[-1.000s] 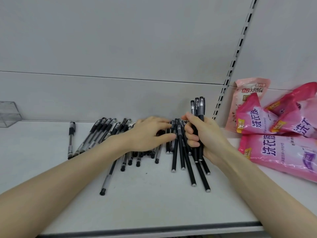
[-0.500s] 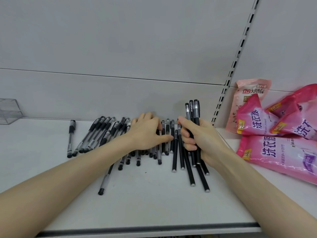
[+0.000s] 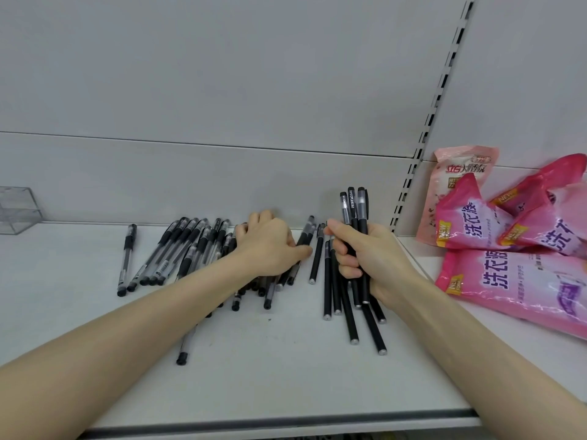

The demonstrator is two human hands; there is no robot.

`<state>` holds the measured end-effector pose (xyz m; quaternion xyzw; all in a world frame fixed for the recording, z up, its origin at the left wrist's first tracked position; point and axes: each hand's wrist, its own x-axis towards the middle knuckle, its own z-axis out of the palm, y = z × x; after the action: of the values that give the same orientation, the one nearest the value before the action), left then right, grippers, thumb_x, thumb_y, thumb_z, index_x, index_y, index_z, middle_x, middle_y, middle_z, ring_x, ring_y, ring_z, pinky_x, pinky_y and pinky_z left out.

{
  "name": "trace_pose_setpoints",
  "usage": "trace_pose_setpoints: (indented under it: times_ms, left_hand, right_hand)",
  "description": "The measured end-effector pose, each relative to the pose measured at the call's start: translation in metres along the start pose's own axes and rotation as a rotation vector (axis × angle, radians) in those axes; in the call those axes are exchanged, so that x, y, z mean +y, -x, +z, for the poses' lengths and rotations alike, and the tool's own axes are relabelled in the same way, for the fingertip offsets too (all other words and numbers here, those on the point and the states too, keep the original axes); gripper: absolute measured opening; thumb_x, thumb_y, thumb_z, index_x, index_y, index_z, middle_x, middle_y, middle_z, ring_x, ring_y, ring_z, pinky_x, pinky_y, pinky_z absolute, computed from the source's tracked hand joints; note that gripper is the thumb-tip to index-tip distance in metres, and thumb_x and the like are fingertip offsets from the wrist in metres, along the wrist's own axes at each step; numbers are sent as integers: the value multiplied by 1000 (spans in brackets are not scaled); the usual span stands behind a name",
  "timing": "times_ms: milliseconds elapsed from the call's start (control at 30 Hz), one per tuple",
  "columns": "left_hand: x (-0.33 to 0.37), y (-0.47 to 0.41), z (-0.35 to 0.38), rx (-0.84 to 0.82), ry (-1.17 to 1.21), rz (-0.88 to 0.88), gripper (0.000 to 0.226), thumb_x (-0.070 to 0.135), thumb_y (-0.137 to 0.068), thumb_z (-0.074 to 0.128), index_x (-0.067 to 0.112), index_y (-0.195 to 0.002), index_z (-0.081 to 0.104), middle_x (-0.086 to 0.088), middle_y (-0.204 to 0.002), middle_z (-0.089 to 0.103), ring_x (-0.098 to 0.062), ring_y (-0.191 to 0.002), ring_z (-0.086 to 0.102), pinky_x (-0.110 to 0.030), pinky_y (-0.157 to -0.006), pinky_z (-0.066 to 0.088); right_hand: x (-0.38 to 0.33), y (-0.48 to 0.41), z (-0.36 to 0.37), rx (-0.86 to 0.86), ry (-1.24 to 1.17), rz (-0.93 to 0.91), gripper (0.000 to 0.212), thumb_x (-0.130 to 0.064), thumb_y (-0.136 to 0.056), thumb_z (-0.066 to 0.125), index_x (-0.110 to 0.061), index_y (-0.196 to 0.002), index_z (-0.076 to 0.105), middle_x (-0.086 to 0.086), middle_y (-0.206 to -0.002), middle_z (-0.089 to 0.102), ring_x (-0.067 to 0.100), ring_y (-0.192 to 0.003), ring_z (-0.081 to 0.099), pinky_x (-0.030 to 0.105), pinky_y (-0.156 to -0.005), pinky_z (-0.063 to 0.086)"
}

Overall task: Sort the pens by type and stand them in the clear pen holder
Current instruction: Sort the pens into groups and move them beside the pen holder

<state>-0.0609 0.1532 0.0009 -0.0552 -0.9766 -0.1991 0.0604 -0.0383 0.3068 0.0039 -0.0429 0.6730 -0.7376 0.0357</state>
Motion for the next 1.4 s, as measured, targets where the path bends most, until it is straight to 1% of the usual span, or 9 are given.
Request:
trace_pose_setpoints:
  times_ms: [233, 300, 400, 500, 667, 900, 1067, 1267, 1400]
  left_hand:
    - [-1, 17, -13, 11, 429, 118, 33, 54, -80, 63, 31, -56, 61, 0, -112, 56, -22, -120, 46, -48, -106, 30]
    - [8, 22, -12, -16, 486, 140, 34, 48, -81, 65, 20, -62, 64, 6, -90, 58, -12, -104, 54, -39, -101, 34]
    - [16, 27, -13, -38, 500, 173, 43, 50, -79, 66, 8, -70, 66, -12, -90, 66, -9, -84, 60, -33, -97, 36]
    - [10, 26, -15, -93, 471, 198, 39, 56, -76, 65, 17, -74, 69, -3, -89, 68, -10, -84, 60, -30, -87, 43]
    - [2, 19, -7, -16, 149, 217, 31, 53, -77, 67, 22, -77, 69, 11, -78, 56, -13, -91, 47, -45, -104, 29]
    - [13, 12, 4, -104, 37, 95, 45, 57, -82, 60, 15, -71, 68, 6, -74, 44, -22, -111, 37, -38, -96, 22]
    - [19, 13, 8, -73, -54, 40, 36, 57, -82, 57, 22, -72, 64, 1, -99, 45, -22, -113, 33, -35, -90, 21]
    - [23, 11, 11, -80, -31, 8, 36, 49, -80, 59, 16, -90, 68, -2, -112, 46, -23, -112, 33, -35, -88, 23]
    - [17, 16, 5, -54, 49, 1, 32, 44, -83, 57, 18, -65, 63, 1, -90, 54, -21, -104, 40, -35, -85, 22]
  right_hand:
    - [1, -4, 1, 99, -72, -73, 23, -23, -95, 55, -4, -92, 67, 9, -83, 63, 12, -70, 58, 18, -55, 50]
    - [2, -6, 0, 111, -18, -68, 24, -29, -94, 56, -8, -91, 69, 12, -91, 63, 17, -79, 58, 26, -68, 53]
    - [0, -4, -1, 73, -6, -45, 27, -31, -95, 55, -9, -92, 70, 18, -97, 64, 25, -86, 60, 45, -87, 52]
    - [-3, -3, -1, 111, -62, -91, 28, -25, -98, 49, -6, -89, 67, 11, -92, 67, 20, -85, 64, 34, -78, 55]
    - [-9, 1, -1, 206, -206, -134, 20, -20, -102, 43, -4, -95, 52, 12, -76, 69, 21, -68, 71, 34, -67, 61]
    - [-7, -1, -5, 197, -192, -97, 17, -24, -99, 50, -9, -94, 54, 1, -61, 44, 9, -44, 38, 20, -39, 37]
    - [-3, -2, -5, 134, -140, -39, 25, -16, -90, 63, -9, -71, 49, 0, -58, 40, 7, -42, 33, 17, -36, 29]
    - [-1, -2, -3, 112, -129, -24, 19, -14, -91, 61, -5, -75, 55, 2, -58, 44, 8, -42, 36, 18, -35, 31]
    - [-2, 0, -3, 125, -114, -33, 22, -12, -89, 63, -6, -71, 53, 4, -60, 46, 9, -45, 40, 17, -36, 33]
